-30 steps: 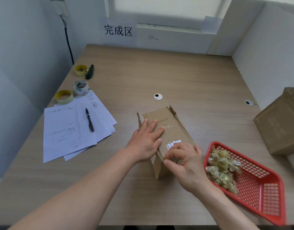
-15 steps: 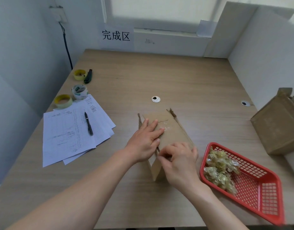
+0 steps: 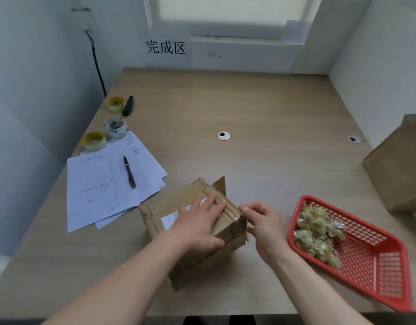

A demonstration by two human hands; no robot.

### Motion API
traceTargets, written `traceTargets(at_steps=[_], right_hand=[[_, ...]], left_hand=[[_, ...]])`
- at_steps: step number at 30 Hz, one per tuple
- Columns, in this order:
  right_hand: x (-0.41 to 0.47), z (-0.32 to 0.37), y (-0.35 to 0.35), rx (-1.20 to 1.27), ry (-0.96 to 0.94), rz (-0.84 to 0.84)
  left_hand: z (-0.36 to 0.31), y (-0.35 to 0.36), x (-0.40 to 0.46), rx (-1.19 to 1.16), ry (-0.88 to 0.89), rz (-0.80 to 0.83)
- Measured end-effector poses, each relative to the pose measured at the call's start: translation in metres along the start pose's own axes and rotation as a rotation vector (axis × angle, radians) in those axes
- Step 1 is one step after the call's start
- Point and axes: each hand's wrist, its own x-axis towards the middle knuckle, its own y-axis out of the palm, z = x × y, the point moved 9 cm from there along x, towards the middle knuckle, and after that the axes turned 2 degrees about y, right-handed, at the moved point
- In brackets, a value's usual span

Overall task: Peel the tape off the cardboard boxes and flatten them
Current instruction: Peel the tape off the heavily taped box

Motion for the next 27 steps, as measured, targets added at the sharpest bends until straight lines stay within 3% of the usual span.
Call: traceTargets(at_steps=[9, 15, 22, 27], right_hand=[[-0.020, -0.004, -0.024, -0.037, -0.236, -0.085], [-0.012, -0.012, -0.023, 0.034, -0.183, -0.152], [-0.007, 0.003, -0.019, -0.332, -0.272, -0.248], [-0.006, -0.002, -0.019, -0.188, -0.204, -0.241]], left_hand=[[0.006, -0.002, 0.014, -0.234, -0.024, 0.009], [0.000, -0.004, 0.014, -0.245, -0.003, 0.000], [-0.006, -0.005, 0.017, -0.253, -0.013, 0.008], [0.004, -0.016, 0.020, -0.338, -0.011, -0.011]])
